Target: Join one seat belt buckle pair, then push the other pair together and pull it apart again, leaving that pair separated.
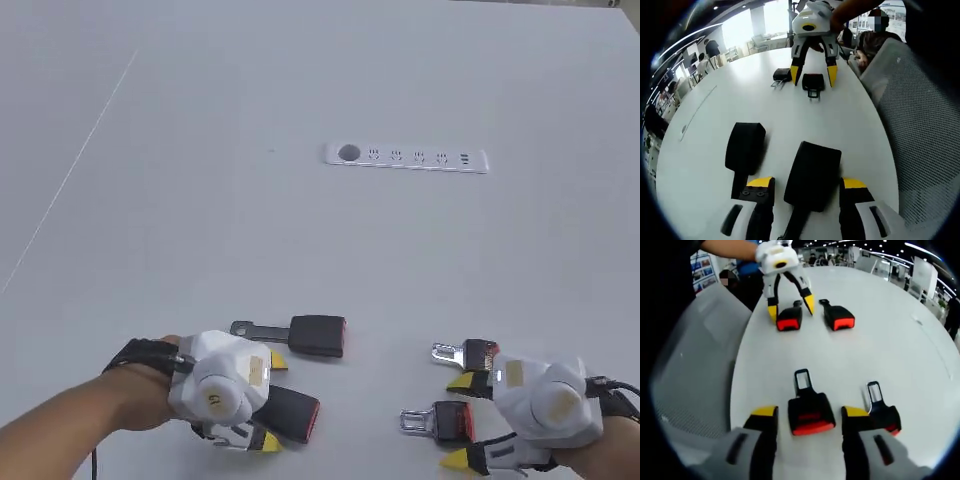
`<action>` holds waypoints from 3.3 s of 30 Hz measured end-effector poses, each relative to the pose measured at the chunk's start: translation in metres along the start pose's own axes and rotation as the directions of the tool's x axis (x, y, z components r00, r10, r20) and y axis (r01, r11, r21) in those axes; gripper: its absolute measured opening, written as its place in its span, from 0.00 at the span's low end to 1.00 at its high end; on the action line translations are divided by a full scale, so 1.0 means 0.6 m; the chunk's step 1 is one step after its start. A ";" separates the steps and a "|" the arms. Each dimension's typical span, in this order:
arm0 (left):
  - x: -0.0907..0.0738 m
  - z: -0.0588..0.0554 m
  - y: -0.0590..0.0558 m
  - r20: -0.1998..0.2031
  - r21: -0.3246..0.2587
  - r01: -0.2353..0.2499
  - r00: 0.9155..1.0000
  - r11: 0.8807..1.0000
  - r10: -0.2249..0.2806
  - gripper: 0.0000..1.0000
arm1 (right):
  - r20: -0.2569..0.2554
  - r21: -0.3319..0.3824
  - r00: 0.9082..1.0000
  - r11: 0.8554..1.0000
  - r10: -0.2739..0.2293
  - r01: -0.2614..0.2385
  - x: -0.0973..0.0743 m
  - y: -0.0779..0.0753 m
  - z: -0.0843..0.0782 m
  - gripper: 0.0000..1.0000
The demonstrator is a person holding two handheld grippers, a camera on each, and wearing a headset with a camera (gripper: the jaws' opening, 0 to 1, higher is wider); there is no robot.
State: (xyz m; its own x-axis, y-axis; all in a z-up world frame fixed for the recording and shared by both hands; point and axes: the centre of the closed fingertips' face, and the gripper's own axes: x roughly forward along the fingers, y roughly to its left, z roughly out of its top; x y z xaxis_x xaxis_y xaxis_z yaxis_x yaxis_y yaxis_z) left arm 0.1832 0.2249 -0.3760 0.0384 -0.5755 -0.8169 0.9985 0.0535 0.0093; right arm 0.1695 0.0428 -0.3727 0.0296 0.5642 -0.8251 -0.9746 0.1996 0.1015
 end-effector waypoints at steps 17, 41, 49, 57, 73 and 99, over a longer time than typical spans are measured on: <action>0.000 0.001 0.005 0.015 -0.088 -0.053 0.998 0.995 0.055 0.38 | -0.049 0.004 0.998 1.000 -0.029 0.029 -0.002 -0.004 -0.005 0.37; 0.000 0.006 0.002 -0.005 -0.077 -0.050 0.999 0.996 0.049 0.36 | -0.047 -0.018 0.999 1.000 -0.027 0.026 0.028 0.009 0.037 0.36; 0.003 0.005 0.001 -0.028 -0.053 -0.032 0.999 0.998 0.031 0.36 | -0.027 -0.033 0.999 0.999 -0.020 0.020 0.048 0.016 0.064 0.36; 0.004 0.007 0.000 -0.045 -0.031 -0.018 0.999 0.999 0.017 0.36 | -0.006 -0.042 1.000 0.999 -0.015 0.015 0.069 0.020 0.094 0.36; 0.008 0.008 -0.001 -0.063 -0.025 -0.013 0.998 1.000 0.011 0.36 | 0.045 -0.056 0.999 0.998 0.004 -0.001 0.099 0.032 0.139 0.36; 0.008 0.009 -0.007 -0.095 0.046 0.050 0.994 0.998 -0.045 0.35 | 0.064 -0.044 0.998 0.999 0.001 0.002 0.123 0.037 0.177 0.35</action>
State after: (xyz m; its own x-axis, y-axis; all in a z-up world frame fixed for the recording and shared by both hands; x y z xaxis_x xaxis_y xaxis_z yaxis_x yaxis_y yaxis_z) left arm 0.1792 0.2176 -0.3767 -0.0108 -0.4973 -0.8675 0.9999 -0.0130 -0.0049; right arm 0.1735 0.1741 -0.3724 0.0432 0.6141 -0.7880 -0.9834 0.1653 0.0749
